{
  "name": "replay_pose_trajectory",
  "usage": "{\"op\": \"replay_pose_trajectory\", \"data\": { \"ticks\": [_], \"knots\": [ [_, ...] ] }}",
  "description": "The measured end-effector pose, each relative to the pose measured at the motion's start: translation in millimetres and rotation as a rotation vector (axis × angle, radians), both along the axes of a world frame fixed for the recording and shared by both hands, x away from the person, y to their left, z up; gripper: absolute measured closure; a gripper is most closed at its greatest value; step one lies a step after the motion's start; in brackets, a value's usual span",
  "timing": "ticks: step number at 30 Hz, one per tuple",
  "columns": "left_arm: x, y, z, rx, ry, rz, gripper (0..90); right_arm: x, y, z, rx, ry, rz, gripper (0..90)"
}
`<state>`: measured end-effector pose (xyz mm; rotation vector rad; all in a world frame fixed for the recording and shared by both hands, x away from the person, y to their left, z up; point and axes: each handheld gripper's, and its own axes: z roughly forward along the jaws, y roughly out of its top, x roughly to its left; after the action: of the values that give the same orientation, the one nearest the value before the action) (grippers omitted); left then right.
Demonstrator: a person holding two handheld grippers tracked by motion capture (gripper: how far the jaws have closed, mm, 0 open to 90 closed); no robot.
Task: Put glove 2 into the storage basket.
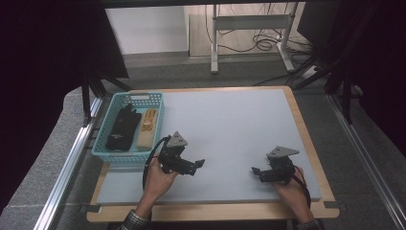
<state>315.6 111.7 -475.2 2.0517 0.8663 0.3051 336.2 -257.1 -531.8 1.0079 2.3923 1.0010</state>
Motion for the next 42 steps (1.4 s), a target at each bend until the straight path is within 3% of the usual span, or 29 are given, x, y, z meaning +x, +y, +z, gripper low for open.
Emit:
{"op": "replay_pose_trajectory", "data": {
  "ticks": [10,29,38,42],
  "knots": [
    [-1.0,-15.5,-11.0,0.013,0.002,-0.044,0.0,0.0,0.0,0.1,0.0,0.0,0.0,15.7],
    [-1.9,-30.7,-44.2,0.057,0.028,-0.062,0.0,0.2,0.2,0.0,0.002,0.0,0.0,15.6],
    [-2.0,-34.0,-58.9,0.09,0.047,-0.06,0.0,0.2,0.2,0.0,0.002,-0.001,0.0,15.6],
    [-2.0,-36.1,-64.9,0.134,0.047,-0.048,0.0,0.2,0.2,0.0,0.001,-0.001,0.0,15.7]
  ]
}}
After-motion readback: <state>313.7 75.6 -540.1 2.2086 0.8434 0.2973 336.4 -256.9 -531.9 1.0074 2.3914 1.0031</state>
